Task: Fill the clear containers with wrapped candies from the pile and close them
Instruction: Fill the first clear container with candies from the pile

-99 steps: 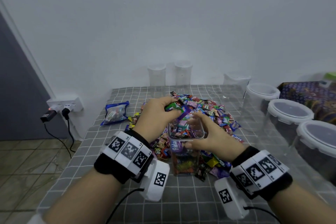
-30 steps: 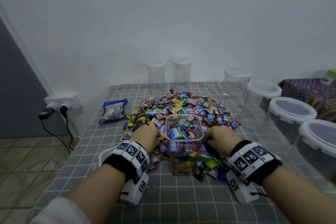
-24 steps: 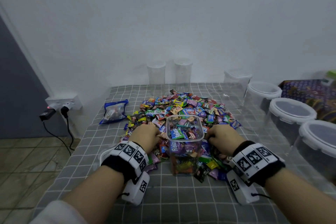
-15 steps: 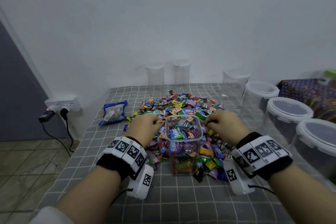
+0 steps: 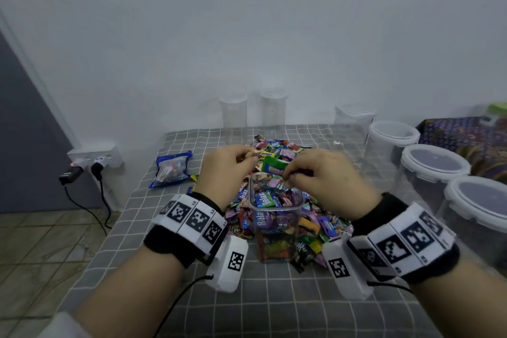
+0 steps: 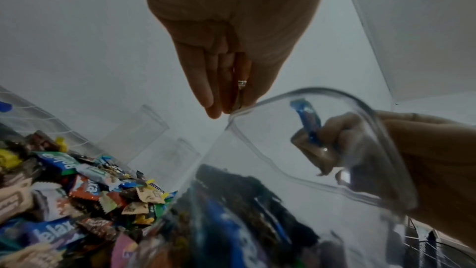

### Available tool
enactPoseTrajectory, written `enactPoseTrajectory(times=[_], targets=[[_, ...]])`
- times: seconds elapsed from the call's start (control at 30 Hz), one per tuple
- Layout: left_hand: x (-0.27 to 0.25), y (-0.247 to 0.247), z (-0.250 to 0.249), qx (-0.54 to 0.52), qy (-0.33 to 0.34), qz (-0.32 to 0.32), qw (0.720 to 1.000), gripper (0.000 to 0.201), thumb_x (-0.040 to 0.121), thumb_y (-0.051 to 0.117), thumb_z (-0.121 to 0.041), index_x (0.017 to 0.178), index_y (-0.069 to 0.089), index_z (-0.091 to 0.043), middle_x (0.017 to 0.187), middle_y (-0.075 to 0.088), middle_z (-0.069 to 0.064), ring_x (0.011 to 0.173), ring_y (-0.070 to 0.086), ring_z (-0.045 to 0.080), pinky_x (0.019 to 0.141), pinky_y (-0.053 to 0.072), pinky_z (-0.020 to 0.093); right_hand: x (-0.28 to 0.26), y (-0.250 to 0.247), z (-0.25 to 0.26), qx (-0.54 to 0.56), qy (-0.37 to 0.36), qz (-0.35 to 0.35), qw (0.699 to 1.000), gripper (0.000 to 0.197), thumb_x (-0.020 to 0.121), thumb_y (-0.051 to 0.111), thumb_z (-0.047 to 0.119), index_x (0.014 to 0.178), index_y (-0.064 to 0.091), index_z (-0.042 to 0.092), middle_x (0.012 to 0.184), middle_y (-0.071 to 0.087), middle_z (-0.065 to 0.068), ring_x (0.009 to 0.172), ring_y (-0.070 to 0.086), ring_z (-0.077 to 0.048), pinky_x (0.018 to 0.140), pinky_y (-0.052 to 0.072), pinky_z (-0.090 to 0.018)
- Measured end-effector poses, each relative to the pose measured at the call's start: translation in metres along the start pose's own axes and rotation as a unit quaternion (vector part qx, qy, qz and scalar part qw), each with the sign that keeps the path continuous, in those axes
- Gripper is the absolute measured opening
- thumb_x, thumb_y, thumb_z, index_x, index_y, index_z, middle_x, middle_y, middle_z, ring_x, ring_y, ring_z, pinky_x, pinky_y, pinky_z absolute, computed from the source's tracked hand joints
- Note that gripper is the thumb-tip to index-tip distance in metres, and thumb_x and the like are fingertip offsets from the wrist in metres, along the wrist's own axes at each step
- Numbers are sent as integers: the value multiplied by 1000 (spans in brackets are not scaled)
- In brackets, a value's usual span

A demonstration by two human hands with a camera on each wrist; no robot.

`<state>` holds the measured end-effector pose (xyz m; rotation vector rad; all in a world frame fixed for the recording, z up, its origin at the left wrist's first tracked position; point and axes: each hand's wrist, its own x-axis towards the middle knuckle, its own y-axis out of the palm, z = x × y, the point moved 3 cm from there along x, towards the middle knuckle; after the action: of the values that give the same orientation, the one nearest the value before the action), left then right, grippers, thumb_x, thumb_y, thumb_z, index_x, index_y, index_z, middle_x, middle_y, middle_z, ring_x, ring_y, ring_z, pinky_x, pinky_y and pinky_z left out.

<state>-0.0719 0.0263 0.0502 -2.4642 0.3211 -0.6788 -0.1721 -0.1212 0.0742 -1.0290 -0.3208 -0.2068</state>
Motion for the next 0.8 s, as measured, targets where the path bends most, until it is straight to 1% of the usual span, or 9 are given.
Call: enactPoseTrajectory(times=[0.1,0.2,0.23,0.33,0.43,0.5,0.6,0.7,0.8], targets=[[-2,0,-4,-7,0,-3,1000,9,88,63,-20,85,72,-19,67,61,-13,64,53,2,60,37,19,1,5,3,-20,-2,4,1000,18,85,60,17,97,73,20,88,58,5,85,52,-12,75,37,-26],[-3,1,-7,-22,-4,1,1000,10,88,63,-19,87,72,-15,72,65,-9,72,59,10,68,44,26,2,8,5,-13,-3,-7,1000,26,87,60,18,111,67,19,102,60,2,87,48,-8,76,34,-23],[-3,1,-8,-27,-3,2,1000,11,88,63,-19,87,73,-13,74,67,-6,74,62,13,70,48,28,2,9,5,-1,-4,-10,1000,27,86,60,19,113,66,18,106,61,2,89,50,-8,80,37,-23],[-5,2,-13,-43,10,6,999,9,87,64,-18,85,73,-17,76,70,0,76,64,17,74,51,34,-1,11,5,47,1,-18,999,33,86,64,24,118,62,19,116,59,4,101,55,-11,90,46,-34],[-6,3,-14,-58,21,16,998,8,86,66,-17,86,74,-19,78,71,0,79,66,17,78,52,38,-4,10,3,63,9,-25,998,49,84,66,31,130,51,20,127,53,5,116,48,-7,100,40,-29],[-7,5,-14,-81,20,36,996,14,86,67,-17,97,74,-17,85,73,-2,84,68,13,83,54,37,-6,13,-1,80,39,7,996,70,81,69,35,141,38,19,139,43,5,126,40,-7,103,33,-24],[-10,8,-15,-113,6,62,992,25,85,68,-17,109,70,-14,86,71,-9,83,68,2,85,54,23,-10,20,-8,125,83,96,984,94,76,74,37,149,18,19,152,27,5,136,28,-8,107,28,-23],[-11,7,-17,-114,13,50,992,21,85,68,-21,105,72,-18,91,70,-11,89,66,1,84,52,20,-14,27,-18,164,113,152,968,103,74,77,35,150,9,22,147,27,9,135,27,-5,101,26,-17],[-9,3,-13,-126,-6,22,992,16,88,64,-23,101,73,-20,93,71,-9,90,65,2,84,51,22,-16,36,-27,207,133,156,957,101,72,79,30,148,14,21,134,37,13,126,38,-4,96,33,-15]])
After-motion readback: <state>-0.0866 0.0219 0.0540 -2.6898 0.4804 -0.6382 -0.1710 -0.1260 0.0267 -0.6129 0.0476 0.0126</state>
